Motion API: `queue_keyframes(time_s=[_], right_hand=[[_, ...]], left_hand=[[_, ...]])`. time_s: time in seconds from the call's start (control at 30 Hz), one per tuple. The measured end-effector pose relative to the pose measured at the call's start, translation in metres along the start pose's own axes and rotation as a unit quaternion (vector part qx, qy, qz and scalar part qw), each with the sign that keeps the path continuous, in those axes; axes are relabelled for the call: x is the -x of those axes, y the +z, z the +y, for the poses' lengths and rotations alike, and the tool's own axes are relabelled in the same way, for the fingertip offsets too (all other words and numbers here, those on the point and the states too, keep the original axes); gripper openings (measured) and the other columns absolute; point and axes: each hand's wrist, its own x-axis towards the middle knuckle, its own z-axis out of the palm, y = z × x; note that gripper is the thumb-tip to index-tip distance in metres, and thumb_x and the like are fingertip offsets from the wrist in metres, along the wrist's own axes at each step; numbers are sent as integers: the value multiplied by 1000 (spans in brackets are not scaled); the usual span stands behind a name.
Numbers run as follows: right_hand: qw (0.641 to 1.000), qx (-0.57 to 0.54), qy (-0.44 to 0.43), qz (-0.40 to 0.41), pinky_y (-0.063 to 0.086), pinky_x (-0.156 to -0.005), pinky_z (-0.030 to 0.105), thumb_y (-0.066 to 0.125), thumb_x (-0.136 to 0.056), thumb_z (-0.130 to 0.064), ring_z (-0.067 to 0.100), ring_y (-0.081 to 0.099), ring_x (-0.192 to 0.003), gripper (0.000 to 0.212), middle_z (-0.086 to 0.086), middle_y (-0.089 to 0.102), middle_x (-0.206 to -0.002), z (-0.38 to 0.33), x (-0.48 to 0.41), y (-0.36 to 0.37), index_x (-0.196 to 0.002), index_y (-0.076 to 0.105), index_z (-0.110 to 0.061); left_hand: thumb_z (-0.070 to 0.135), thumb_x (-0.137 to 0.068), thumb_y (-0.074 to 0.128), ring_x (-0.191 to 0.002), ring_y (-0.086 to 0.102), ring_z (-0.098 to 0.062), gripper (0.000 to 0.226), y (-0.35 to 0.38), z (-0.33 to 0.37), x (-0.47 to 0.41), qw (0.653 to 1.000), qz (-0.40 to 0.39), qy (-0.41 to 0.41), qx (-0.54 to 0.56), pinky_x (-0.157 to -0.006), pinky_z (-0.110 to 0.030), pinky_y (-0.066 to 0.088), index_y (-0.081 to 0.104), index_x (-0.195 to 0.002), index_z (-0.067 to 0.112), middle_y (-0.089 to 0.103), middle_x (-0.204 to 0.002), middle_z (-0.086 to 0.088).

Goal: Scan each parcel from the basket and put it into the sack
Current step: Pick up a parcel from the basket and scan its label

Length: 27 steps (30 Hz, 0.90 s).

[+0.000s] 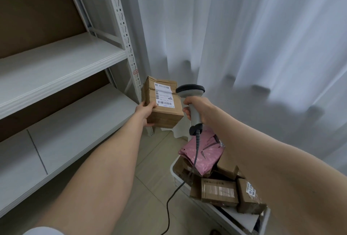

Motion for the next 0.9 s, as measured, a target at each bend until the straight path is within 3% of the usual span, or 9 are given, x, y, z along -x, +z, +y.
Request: queue_keyframes(time_s=[0.1, 0.2, 0.33, 0.5, 0.73, 0.8, 0.9], right_hand=[[999, -37, 4, 21, 46, -48, 27, 58, -86, -1, 20, 51, -51, 15, 13, 54, -68, 9, -4, 15, -98, 50, -3], [998, -37, 7, 53, 53, -55, 33, 62, -84, -3, 24, 56, -67, 25, 13, 54, -82, 20, -10, 32, -107, 51, -5], [998, 18, 14, 64, 53, -89, 50, 68, -81, -10, 34, 61, -96, 32, 13, 55, -92, 34, -9, 62, -107, 48, -9], [999, 36, 17, 21, 53, -91, 46, 67, -82, -10, 32, 63, -95, 30, 14, 62, -99, 52, 5, 100, -107, 50, -8], [995, 70, 36, -57, 53, -92, 50, 72, -71, -15, 35, 63, -101, 53, 16, 63, -113, 94, 36, 152, -120, 52, -10], [993, 80, 44, -77, 52, -92, 50, 72, -73, -15, 34, 62, -102, 52, 16, 62, -114, 107, 55, 163, -120, 52, -10], [989, 94, 47, -100, 52, -94, 49, 71, -77, -15, 33, 62, -105, 49, 16, 61, -116, 127, 83, 182, -121, 50, -10]], left_hand=[[35, -87, 61, -109, 50, -27, 46, -18, -1, 7, 1000, 7, -11, -17, -93, -45, 45, 49, -130, 22, 54, -123, -6], [41, -88, 59, -100, 51, -24, 43, -40, -5, 13, 999, 14, -25, -30, -79, -39, 42, 53, -124, 18, 55, -113, -6], [50, -82, 62, -99, 53, -25, 48, -72, -14, 22, 998, 36, -48, -26, -89, -41, 46, 55, -117, 18, 58, -105, -6], [47, -84, 62, -80, 52, -21, 42, -108, -28, 49, 996, 70, -57, 0, -79, -36, 46, 55, -112, 17, 55, -89, -5], [48, -84, 62, -81, 57, -21, 43, -158, -70, 113, 988, 140, -62, 30, -62, -31, 47, 55, -113, 17, 60, -91, -6], [49, -81, 65, -87, 59, -22, 50, -174, -87, 133, 984, 164, -65, 32, -64, -33, 49, 54, -118, 16, 62, -100, -8], [50, -73, 70, -97, 61, -27, 61, -199, -116, 159, 977, 196, -71, 54, -83, -41, 53, 53, -121, 16, 63, -108, -10]])
